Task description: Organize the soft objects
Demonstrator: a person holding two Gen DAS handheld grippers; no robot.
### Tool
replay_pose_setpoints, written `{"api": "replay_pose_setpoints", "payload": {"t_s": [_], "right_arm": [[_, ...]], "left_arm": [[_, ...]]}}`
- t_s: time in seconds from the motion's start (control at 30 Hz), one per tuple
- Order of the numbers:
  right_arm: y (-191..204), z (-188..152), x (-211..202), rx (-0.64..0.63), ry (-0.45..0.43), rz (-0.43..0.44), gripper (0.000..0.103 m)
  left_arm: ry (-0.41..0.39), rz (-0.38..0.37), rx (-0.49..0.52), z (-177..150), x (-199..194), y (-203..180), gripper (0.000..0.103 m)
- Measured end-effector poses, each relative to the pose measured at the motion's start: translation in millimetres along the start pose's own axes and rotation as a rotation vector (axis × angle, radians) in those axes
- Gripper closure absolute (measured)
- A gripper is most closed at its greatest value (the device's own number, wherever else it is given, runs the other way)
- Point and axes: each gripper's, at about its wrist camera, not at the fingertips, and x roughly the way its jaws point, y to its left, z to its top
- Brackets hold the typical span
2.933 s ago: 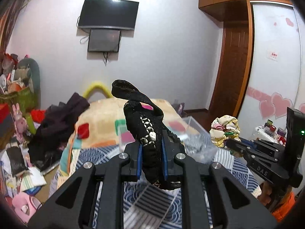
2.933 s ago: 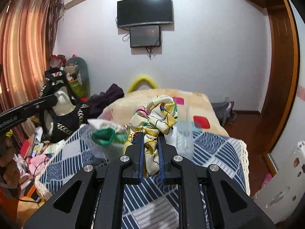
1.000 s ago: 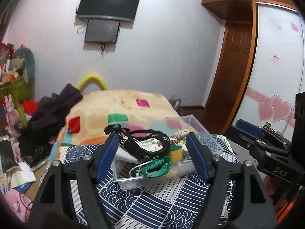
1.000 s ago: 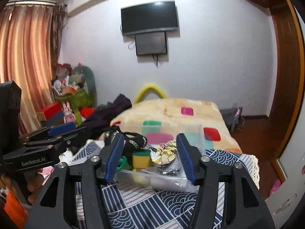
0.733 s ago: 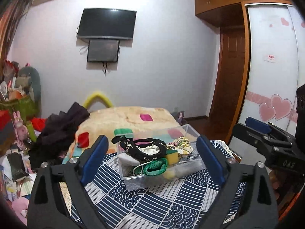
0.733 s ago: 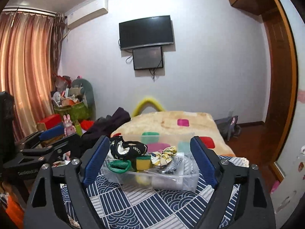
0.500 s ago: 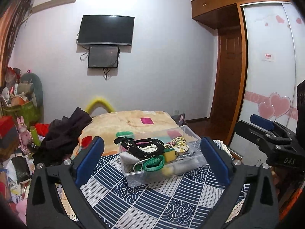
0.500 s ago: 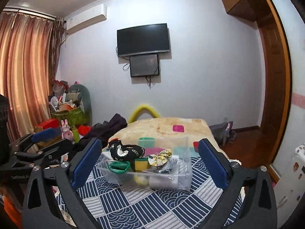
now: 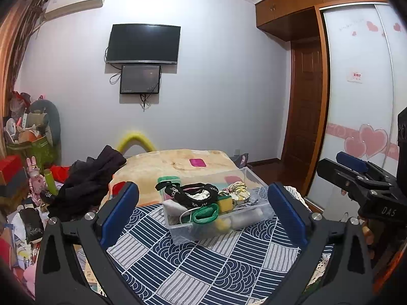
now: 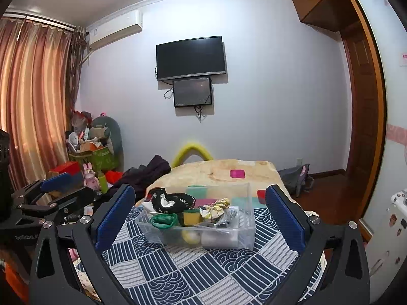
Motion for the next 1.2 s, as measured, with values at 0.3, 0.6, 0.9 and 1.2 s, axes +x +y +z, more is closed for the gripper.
{"api": "replay_pose_setpoints", "payload": {"t_s": [0.3,0.6,0.9,1.2], "right_arm": [[2.8,-0.6,-1.9,-0.001,0.003,0.004,0.001],[4.0,-0.1,-3.7,-0.002,0.006,0.005,0.000],[3.9,0.4,-3.5,0.002,0.004,0.006,0.000],[5.4,1.7,-5.2,0.001,0.004,0.009,0.000]], "left_arm": [[-0.002,0.002,-0.008,-1.5,0.7,2.0,0.000],[-0.001,-0.008,-0.011,0.2,-1.3,2.2,0.000],[-0.011,-0.009,-0.008,0.6,-5.2,-0.9,0.000],[-0.009,-0.028,-0.013,2.7,-7.5,-1.3,0.000]]}}
